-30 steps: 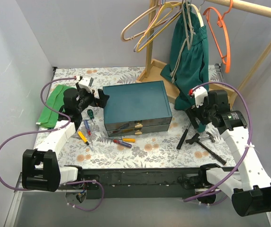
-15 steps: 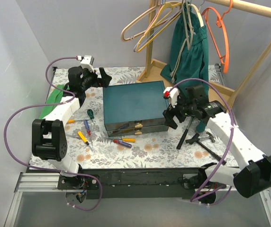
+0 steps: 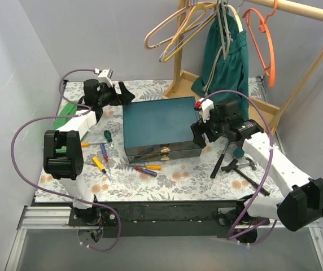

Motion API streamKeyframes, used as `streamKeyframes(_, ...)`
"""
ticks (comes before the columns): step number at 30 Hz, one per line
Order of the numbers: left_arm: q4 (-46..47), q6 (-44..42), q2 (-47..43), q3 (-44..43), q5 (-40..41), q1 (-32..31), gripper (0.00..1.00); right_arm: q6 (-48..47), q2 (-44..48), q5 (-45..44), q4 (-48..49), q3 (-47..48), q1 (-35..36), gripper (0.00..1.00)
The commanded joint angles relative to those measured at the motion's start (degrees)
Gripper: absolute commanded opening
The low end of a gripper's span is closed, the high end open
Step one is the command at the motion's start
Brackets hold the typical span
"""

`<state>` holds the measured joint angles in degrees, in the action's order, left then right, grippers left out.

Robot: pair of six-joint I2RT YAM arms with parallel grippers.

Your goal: Sort the tools into containers

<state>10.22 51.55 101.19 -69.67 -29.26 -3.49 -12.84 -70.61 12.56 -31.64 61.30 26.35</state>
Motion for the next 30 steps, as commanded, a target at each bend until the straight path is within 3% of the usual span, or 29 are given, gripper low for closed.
streamKeyframes(1,-1.51,-1.18,1.46,-5.20,-4.92,-0.12,0.96,2.20,1.70,-4.82,-2.63,1.02,0.19,0.93)
streamKeyframes(9,-6.96,-2.94,1.82,-6.01,-11.17,-0.12,0.81,-0.51,3.73,-10.61,-4.49,-3.90,0.19,0.94)
streamKeyframes(19,-15.57,-9.80,-8.01,1.98,-11.53,-0.12,0.77,-8.51,-4.26,-11.94,0.78,-3.82,0.19,0.93)
streamKeyframes(22,-15.84,-9.71,-12.14,5.75,-10.21,-0.03,0.77,-9.22,-9.88,-10.19,2.54,-0.05,0.19,0.89)
streamKeyframes(30,-18.30,-8.31,-19.35,13.15,-8.27,-0.12,0.78,-6.68,-28.59,-10.71,5.36,20.85,0.37,0.88)
